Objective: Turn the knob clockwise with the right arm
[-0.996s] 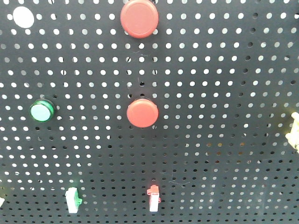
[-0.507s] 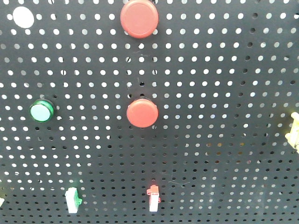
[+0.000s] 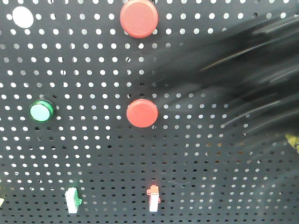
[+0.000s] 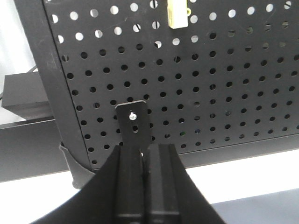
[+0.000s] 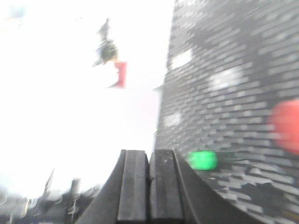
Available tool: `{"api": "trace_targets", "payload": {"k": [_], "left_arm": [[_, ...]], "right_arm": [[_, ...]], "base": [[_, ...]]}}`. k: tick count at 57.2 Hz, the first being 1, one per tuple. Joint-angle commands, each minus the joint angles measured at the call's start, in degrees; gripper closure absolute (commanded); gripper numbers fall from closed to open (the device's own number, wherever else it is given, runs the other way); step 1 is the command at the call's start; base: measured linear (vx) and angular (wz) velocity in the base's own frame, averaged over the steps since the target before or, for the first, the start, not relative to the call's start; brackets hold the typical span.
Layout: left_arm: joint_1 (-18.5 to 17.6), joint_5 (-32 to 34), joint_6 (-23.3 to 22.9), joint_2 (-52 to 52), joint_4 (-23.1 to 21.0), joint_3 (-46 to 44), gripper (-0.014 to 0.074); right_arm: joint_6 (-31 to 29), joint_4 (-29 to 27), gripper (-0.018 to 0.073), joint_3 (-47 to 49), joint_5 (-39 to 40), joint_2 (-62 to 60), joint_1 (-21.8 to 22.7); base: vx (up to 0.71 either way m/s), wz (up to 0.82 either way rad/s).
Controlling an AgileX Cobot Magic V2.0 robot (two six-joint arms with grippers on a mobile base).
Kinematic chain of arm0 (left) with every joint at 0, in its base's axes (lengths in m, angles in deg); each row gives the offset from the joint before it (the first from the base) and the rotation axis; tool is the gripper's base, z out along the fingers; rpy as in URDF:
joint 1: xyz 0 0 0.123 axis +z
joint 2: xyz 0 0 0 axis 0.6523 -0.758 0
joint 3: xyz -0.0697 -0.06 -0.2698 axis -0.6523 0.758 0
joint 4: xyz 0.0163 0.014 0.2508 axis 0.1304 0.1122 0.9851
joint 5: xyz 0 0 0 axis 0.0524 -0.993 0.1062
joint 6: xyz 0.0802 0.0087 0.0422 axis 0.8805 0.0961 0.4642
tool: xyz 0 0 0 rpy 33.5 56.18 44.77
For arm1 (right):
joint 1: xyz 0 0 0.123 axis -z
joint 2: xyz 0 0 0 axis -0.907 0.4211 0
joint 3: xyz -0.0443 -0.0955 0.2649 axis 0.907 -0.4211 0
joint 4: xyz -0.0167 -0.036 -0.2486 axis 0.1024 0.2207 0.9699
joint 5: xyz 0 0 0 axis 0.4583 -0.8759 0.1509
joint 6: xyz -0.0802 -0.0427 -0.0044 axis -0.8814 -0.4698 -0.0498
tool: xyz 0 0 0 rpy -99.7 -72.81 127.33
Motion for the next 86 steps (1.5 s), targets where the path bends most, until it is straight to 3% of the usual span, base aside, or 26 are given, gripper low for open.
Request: {"api": "trace_targets", "payload": {"k": [1, 6, 17, 24, 28, 35, 59, 67, 74, 86], "left_arm": [[-0.45, 4.88, -0.11, 0.96, -0.34, 1.87, 0.0603], [-0.45, 4.88, -0.11, 0.96, -0.34, 1.87, 0.0603], [-0.45, 4.88, -0.11, 0.96, -0.34, 1.87, 0.0603], [-0.45, 4.88, -0.11, 0.96, -0.34, 1.87, 0.0603], [-0.45, 4.88, -0.11, 0.96, -0.34, 1.87, 0.0603], [-0.45, 4.88, -0.11, 0.96, -0.34, 1.87, 0.0603], [-0.45, 4.88, -0.11, 0.96, -0.34, 1.87, 0.0603], [-0.45, 4.88, -0.11, 0.96, -0.34, 1.87, 0.0603], [-0.45, 4.88, -0.11, 0.96, -0.34, 1.87, 0.0603], [-0.45, 4.88, -0.11, 0.96, -0.34, 1.87, 0.0603]], "right_arm": [[4.01, 9.70, 0.0564, 1.56, 6.85, -1.01, -4.51], [14.59, 24.71, 0.0564, 1.56, 7.73, -1.86, -6.75], [41.48, 59.99, 0.0564, 1.56, 3.82, -5.48, -6.89], [51.94, 77.44, 0.0564, 1.56, 2.26, -8.37, -6.89], [55.64, 84.15, 0.0564, 1.56, 2.01, -10.21, -6.89], [56.73, 89.05, 0.0564, 1.56, 2.08, -13.65, -6.89], [55.47, 89.80, 0.0552, 1.56, 7.33, -21.38, -6.89], [52.38, 98.00, 0.0540, 1.56, 4.34, -20.78, -6.69], [52.51, 105.64, 0.0500, 1.56, 2.33, -19.75, -6.69], [53.31, 106.47, 0.0342, 1.56, 0.76, -18.35, -6.75]], "base": [[0.00, 0.00], [0.00, 0.00], [0.00, 0.00], [0.00, 0.00], [0.00, 0.00], [0.00, 0.00], [0.00, 0.00], [0.00, 0.00], [0.00, 0.00], [0.00, 0.00]]}}
